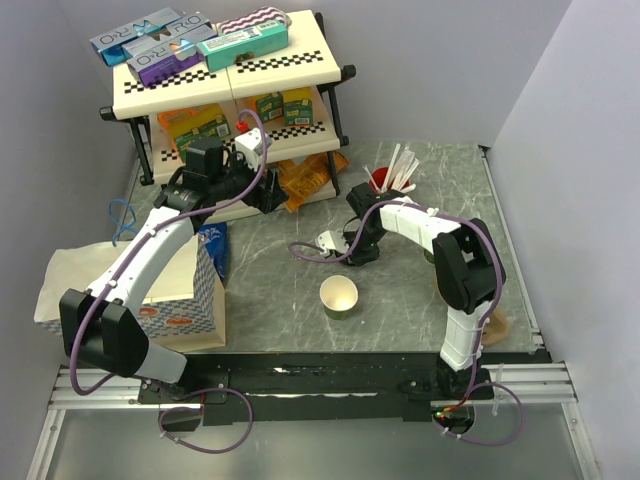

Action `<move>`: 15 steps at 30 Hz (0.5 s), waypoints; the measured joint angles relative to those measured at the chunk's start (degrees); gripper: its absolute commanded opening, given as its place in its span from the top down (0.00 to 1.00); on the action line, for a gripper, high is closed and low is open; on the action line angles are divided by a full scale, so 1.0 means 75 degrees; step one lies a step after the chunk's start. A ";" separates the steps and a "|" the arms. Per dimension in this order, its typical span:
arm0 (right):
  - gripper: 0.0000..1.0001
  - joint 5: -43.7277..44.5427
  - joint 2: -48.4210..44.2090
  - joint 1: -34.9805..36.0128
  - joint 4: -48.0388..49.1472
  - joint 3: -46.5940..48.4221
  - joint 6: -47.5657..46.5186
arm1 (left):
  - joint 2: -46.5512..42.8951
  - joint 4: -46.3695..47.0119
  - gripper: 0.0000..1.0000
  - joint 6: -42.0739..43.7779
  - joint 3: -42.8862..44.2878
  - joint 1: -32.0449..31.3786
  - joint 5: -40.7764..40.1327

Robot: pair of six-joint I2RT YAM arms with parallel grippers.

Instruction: Pack the takeout coffee

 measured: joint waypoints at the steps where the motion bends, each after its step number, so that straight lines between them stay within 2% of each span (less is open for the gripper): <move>1: 0.74 0.0000 0.0006 0.0000 0.0003 0.0000 0.0003 | 0.0003 0.0000 0.14 -0.0003 0.0000 0.0000 0.0000; 10: 0.82 0.0000 0.0023 0.0003 -0.0012 0.0102 0.0032 | 0.0015 0.0003 0.14 -0.0003 0.0000 0.0000 0.0000; 15: 0.83 -0.0003 0.0082 0.0003 -0.0085 0.0274 0.0076 | 0.0017 0.0003 0.14 -0.0003 0.0000 0.0000 0.0000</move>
